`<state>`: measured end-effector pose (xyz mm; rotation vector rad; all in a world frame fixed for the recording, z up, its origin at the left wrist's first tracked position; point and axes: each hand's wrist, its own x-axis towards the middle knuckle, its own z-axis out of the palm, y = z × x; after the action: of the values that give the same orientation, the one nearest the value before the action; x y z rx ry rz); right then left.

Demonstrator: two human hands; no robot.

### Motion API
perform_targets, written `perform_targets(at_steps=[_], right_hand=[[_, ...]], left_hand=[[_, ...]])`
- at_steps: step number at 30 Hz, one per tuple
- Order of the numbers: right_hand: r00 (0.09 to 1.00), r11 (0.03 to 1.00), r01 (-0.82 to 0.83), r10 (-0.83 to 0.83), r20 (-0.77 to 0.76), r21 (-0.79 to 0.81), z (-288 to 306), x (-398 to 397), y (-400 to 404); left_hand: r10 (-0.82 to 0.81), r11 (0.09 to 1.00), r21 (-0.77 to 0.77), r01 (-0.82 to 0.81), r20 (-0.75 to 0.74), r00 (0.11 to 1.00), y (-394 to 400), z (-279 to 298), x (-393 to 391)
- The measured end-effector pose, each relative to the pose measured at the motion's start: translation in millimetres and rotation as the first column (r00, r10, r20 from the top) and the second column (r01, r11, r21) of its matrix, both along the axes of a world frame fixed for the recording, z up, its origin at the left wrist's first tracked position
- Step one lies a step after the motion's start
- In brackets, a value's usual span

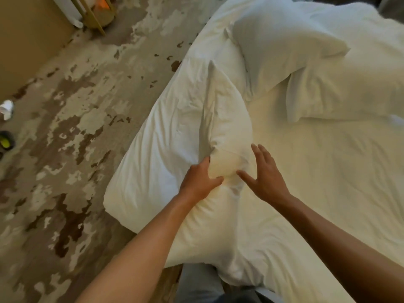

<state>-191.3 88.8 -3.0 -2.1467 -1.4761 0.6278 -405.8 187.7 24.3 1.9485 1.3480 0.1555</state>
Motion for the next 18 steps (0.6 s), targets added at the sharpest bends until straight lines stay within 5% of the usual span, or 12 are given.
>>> perform_targets(at_steps=[6, 12, 18], right_hand=[[0.975, 0.980, -0.189, 0.180, 0.127, 0.064, 47, 47, -35], [0.876, 0.922, -0.380, 0.334, 0.350, 0.072, 66, 87, -80], [0.878, 0.886, -0.377, 0.248, 0.410, 0.271, 53, 93, -127]], left_hand=[[-0.361, 0.912, 0.132, 0.389, -0.191, 0.913, -41, 45, 9], [-0.609, 0.670, 0.243, 0.702, -0.361, 0.706, -67, 91, 45], [-0.713, 0.507, 0.362, 0.782, -0.335, 0.616, -80, 117, 67]])
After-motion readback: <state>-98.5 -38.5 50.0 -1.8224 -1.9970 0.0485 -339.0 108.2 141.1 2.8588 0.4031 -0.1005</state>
